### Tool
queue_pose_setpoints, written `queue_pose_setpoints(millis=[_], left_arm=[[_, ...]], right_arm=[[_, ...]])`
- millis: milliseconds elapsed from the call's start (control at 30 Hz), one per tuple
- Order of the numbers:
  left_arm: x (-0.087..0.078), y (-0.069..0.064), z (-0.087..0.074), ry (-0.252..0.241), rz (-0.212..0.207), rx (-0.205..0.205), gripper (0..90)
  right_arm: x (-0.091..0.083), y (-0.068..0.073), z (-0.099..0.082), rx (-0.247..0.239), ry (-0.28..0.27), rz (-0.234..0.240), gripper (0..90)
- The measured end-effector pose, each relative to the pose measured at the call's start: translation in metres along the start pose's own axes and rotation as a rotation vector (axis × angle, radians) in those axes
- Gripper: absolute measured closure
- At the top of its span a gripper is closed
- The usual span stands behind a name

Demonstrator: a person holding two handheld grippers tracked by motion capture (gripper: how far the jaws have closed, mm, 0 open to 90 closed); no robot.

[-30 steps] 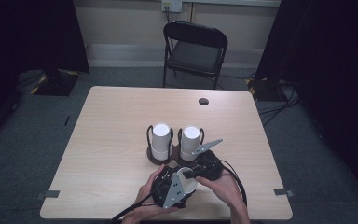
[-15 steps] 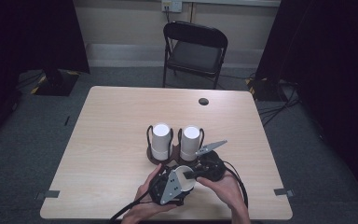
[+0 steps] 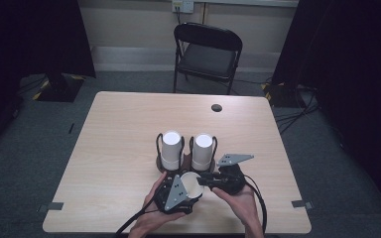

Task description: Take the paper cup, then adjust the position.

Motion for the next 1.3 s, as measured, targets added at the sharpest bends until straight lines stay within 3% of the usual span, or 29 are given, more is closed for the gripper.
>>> queue_pose_setpoints(millis=[267, 367, 600, 667, 767, 833, 967, 1033, 1167, 1200, 1300], left_arm=[[-0.002, 0.006, -0.005, -0.005, 0.022, -0.047, 23.9], [-0.003, 0.009, -0.006, -0.021, 0.033, -0.092, 23.9], [-0.011, 0.021, -0.006, -0.027, 0.063, -0.126, 23.8], [-0.015, 0.026, -0.006, -0.029, 0.075, -0.135, 23.8], [-0.020, 0.032, -0.005, -0.045, 0.090, -0.156, 23.7], [-0.023, 0.036, -0.005, -0.053, 0.090, -0.176, 23.7], [-0.028, 0.043, -0.008, -0.048, 0.105, -0.183, 23.6], [-0.031, 0.047, -0.009, -0.052, 0.116, -0.190, 23.5], [-0.037, 0.055, -0.009, -0.073, 0.137, -0.213, 23.5], [-0.039, 0.057, -0.009, -0.076, 0.141, -0.217, 23.5], [-0.043, 0.064, -0.009, -0.086, 0.158, -0.234, 23.5]], right_arm=[[-0.007, -0.003, -0.003, 0.014, -0.091, -0.035, 68.8], [-0.011, -0.004, -0.004, 0.017, -0.111, -0.044, 68.5], [-0.018, -0.010, -0.006, 0.010, -0.179, -0.087, 64.7], [-0.022, -0.015, -0.008, 0.021, -0.226, -0.131, 59.2], [-0.025, -0.019, -0.010, 0.053, -0.258, -0.134, 57.5], [-0.029, -0.024, -0.015, 0.065, -0.286, -0.171, 52.3], [-0.033, -0.027, -0.019, 0.048, -0.319, -0.204, 46.6], [-0.036, -0.029, -0.023, 0.031, -0.341, -0.245, 39.7], [-0.040, -0.033, -0.026, 0.036, -0.361, -0.281, 36.2], [-0.043, -0.036, -0.029, 0.038, -0.370, -0.317, 31.7], [-0.046, -0.038, -0.031, 0.032, -0.384, -0.351, 28.9]])
Point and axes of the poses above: each handheld gripper's, and its own axes: x roughly forward along the jaws, z roughly out of its top, y roughly to its left, the point moved 4 cm from there along x, roughly forward along the jaws, and after that the axes turned 15 degrees about -y, right-handed, at the moved point
